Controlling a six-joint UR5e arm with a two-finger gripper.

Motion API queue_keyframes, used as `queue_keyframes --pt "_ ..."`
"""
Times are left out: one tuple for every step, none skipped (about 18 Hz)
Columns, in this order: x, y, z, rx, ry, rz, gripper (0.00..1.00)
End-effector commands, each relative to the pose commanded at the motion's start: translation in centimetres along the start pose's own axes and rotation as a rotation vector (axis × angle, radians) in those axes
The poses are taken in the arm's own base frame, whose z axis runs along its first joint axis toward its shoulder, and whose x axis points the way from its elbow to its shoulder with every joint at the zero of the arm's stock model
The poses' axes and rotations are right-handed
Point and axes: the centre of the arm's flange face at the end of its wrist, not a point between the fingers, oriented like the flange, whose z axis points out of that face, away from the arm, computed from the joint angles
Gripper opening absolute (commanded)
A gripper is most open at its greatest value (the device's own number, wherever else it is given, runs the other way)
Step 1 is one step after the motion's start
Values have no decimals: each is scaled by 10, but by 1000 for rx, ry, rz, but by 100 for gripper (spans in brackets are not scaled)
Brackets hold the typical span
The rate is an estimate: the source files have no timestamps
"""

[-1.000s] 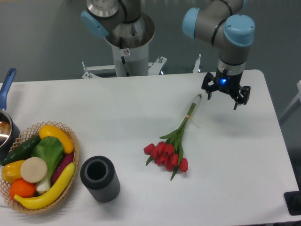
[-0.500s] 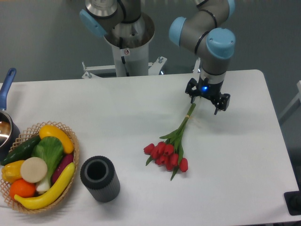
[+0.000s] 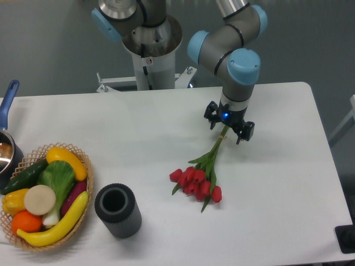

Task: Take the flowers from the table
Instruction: 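Close the gripper around the green tulip stems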

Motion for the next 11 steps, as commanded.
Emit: queue_keyframes --pt "-1 -3 2 0 2 5 97" --pt "-1 -4 3 -2 5 6 93" --pt "1 -3 4 -5 7 4 85" --pt "2 -3 6 -6 12 4 73" --pt "2 -3 5 -5 10 2 59" --pt "2 -3 4 -5 9 2 40" --pt "1 -3 2 -4 4 4 24" --pt "0 -4 1 -4 3 4 10" --pt "0 -3 0 -3 1 3 0" --pt "0 -3 -1 -4 -2 2 0" --pt "0 -2 -3 -7 -4 0 0"
